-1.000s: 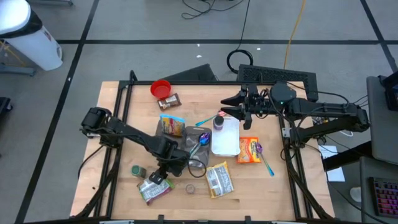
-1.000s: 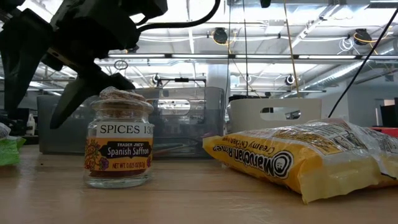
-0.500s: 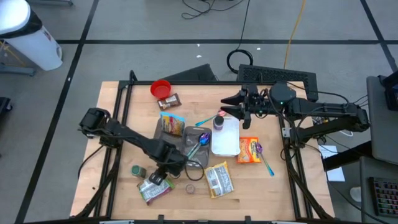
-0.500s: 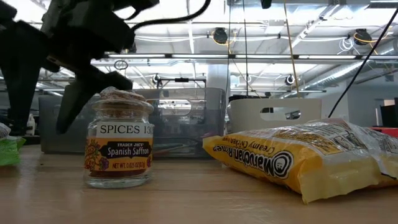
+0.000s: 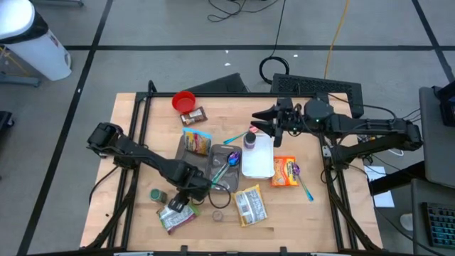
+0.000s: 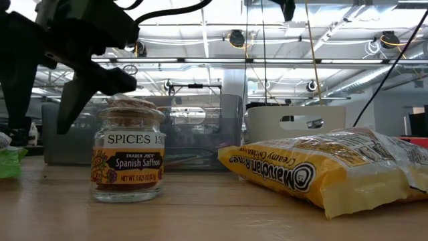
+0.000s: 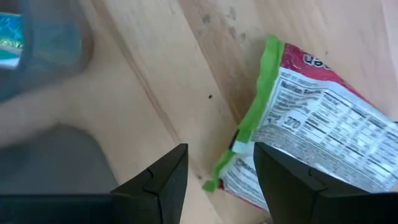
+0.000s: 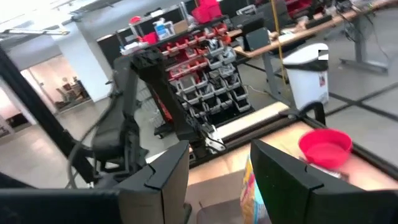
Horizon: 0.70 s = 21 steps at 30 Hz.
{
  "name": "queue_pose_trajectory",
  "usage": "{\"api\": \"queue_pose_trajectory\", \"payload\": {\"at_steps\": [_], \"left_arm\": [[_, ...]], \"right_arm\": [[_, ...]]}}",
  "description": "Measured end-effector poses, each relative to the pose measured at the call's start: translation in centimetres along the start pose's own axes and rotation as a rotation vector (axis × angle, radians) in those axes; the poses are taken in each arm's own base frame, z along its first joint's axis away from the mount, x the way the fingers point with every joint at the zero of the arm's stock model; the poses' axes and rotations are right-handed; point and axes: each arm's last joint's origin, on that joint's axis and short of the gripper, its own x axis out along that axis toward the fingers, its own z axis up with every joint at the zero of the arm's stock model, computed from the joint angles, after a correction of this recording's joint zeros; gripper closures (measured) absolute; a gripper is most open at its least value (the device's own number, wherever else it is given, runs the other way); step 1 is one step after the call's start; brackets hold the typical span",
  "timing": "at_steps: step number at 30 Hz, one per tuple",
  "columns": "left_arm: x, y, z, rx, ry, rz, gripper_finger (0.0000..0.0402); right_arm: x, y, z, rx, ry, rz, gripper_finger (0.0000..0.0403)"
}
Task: Pick & Place Food Item
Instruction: Put the green pack into the left gray bin
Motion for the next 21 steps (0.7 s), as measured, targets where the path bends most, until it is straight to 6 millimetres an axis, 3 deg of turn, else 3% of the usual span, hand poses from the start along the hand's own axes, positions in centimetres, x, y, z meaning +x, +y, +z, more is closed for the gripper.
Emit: {"api": "queue_pose_trajectory", "payload": {"at_steps": [10, 16, 21], "left_arm": [[-3.3, -3.1, 0.1, 0.059, -0.087, 0.057, 0.0211], [-3.1, -5.8, 0.4, 0.259, -0.116, -0.003, 0.0211], [-2.8, -5.6, 0.8, 0.351, -0.141, -0.041, 0.0211]], "right_arm": [[0.1, -1.4, -3.4, 0.099, -0.135, 0.067, 0.0238], [-0.1, -2.1, -5.0, 0.164, -0.127, 0.069, 0.0238], [-0.2, -1.9, -5.6, 0.196, -0.121, 0.086, 0.0238]]}}
